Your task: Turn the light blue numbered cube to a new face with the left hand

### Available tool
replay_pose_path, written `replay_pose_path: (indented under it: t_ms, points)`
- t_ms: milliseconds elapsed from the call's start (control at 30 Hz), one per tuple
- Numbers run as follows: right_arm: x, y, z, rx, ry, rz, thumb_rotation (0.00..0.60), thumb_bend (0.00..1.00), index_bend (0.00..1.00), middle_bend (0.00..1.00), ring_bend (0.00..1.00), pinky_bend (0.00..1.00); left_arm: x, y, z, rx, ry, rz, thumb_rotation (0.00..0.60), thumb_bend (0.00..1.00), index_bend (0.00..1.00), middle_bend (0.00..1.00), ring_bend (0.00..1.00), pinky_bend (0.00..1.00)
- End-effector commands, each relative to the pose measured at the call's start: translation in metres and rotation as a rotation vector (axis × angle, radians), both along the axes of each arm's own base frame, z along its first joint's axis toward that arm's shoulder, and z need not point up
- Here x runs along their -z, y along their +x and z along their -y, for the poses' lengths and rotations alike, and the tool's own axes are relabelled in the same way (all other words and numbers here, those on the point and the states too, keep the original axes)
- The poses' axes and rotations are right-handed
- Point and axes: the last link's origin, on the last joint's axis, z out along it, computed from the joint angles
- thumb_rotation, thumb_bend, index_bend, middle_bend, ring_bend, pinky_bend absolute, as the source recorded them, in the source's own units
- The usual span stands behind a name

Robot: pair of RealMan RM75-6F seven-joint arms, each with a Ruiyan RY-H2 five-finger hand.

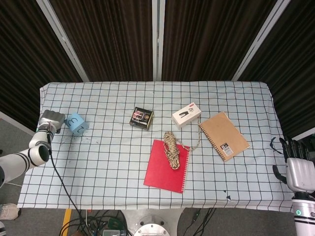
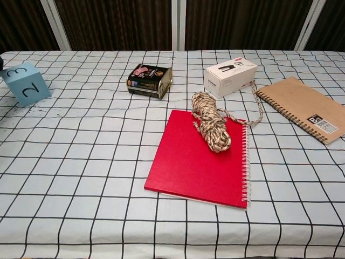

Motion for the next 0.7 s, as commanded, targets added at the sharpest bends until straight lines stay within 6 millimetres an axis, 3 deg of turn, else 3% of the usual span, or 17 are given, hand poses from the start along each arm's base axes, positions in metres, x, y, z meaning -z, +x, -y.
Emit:
replay_pose_path:
  t_ms: [33, 700]
  points:
    - [0.000, 0.000, 0.000, 0.000, 0.001, 0.001, 0.600, 0.27, 0.00, 0.00, 0.00, 0.00, 0.000, 0.002, 0.002, -0.015, -0.012, 0.014, 0.600, 0.78, 0.32, 0.86, 0.94, 0.95]
    - [0.003, -0.004, 0.002, 0.005, 0.008, 0.011, 0.600, 0.27, 0.00, 0.00, 0.00, 0.00, -0.006, 0.024, 0.016, -0.131, -0.077, 0.155, 0.600, 0.78, 0.35, 0.86, 0.94, 0.96]
